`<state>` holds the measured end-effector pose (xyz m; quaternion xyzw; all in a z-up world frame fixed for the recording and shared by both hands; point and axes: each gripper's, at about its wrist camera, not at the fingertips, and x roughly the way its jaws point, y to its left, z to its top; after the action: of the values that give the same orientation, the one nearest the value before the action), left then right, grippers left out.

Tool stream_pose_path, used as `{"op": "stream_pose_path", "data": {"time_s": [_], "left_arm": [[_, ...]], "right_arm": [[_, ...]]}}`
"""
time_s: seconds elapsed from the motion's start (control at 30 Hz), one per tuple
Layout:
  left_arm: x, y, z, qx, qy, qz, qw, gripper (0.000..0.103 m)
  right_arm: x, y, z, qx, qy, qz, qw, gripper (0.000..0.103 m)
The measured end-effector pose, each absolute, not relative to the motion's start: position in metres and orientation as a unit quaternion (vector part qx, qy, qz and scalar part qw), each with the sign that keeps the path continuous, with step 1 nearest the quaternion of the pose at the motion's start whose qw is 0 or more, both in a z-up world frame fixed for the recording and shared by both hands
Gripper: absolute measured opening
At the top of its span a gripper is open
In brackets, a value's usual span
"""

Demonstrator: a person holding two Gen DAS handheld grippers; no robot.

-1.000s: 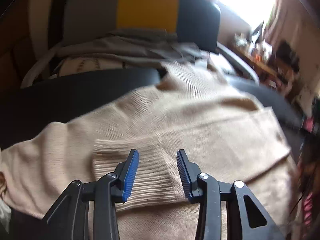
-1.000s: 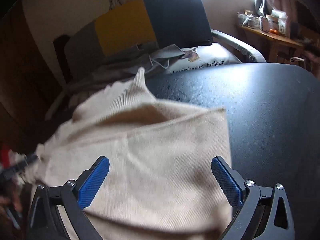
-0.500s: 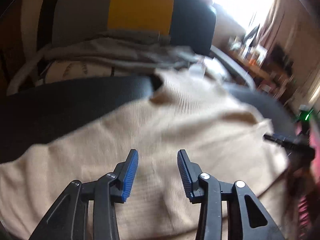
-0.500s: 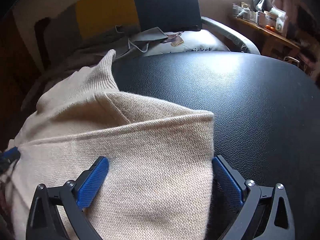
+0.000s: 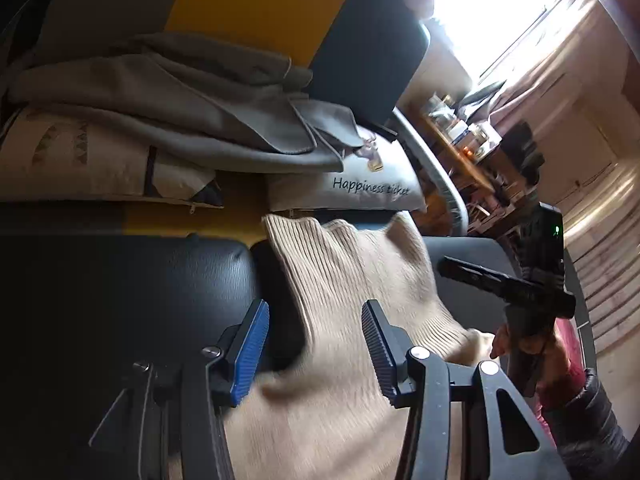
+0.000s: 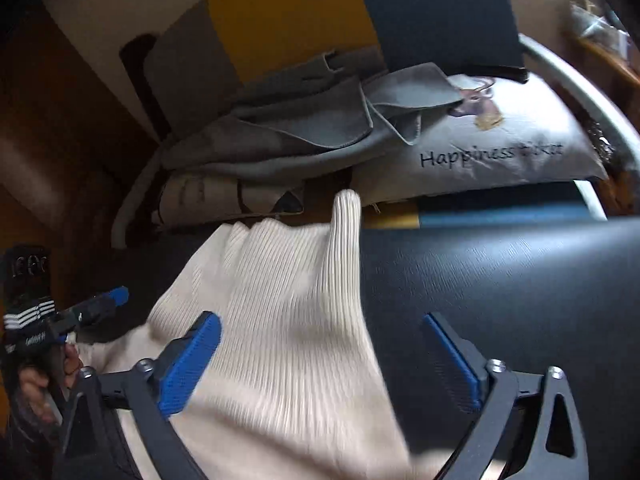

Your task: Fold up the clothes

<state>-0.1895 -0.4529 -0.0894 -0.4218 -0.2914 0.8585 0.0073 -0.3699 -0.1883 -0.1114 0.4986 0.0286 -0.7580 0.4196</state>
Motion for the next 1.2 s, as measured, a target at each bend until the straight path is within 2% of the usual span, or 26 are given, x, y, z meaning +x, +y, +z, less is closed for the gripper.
{"op": "stream_pose_path", "data": {"time_s": [0.07, 0.13, 0.23, 0.33, 0.37, 0.4, 0.43, 0.47, 0.9, 1.2], "left_arm": [[-0.206, -0.457, -0.097, -0.428, -0.297, 0.854, 0.012, 0.049], [-0.222, -0.459, -0.105, -0.434, -0.296, 0.851, 0.009, 0.049], [-0.243, -0.458, -0.119, -0.455, -0.298, 0.839, 0.012, 0.049], [-0.258, -0.455, -0.129, -0.472, -0.298, 0.830, 0.003, 0.044], [-0.260, -0.454, -0.129, -0.467, -0.295, 0.834, 0.000, 0.030], [-0.260, -0.455, -0.128, -0.463, -0.303, 0.833, 0.000, 0.011], [-0.260, -0.455, -0.126, -0.459, -0.310, 0.833, 0.001, 0.004], [-0.260, -0.455, -0.125, -0.454, -0.317, 0.832, 0.001, 0.005], [-0.160, -0.408, -0.050, -0.339, -0.302, 0.888, 0.073, 0.005], [-0.074, -0.345, -0.055, -0.341, -0.276, 0.891, 0.113, 0.005]], "right_arm": [[-0.384, -0.199, -0.120, 0.506, 0.023, -0.754, 0.418, 0.071], [-0.395, -0.207, -0.129, 0.510, 0.017, -0.750, 0.420, 0.062], [-0.404, -0.216, -0.134, 0.506, 0.005, -0.741, 0.442, 0.062], [-0.407, -0.223, -0.137, 0.509, 0.011, -0.731, 0.454, 0.047], [-0.407, -0.225, -0.137, 0.510, 0.016, -0.730, 0.454, 0.034], [-0.408, -0.227, -0.138, 0.511, 0.021, -0.729, 0.454, 0.027], [-0.409, -0.229, -0.138, 0.512, 0.026, -0.728, 0.454, 0.015], [-0.410, -0.231, -0.139, 0.514, 0.031, -0.727, 0.454, 0.012], [-0.351, -0.182, -0.074, 0.469, -0.012, -0.720, 0.511, 0.012], [-0.277, -0.100, -0.069, 0.474, -0.049, -0.708, 0.520, 0.012]]}}
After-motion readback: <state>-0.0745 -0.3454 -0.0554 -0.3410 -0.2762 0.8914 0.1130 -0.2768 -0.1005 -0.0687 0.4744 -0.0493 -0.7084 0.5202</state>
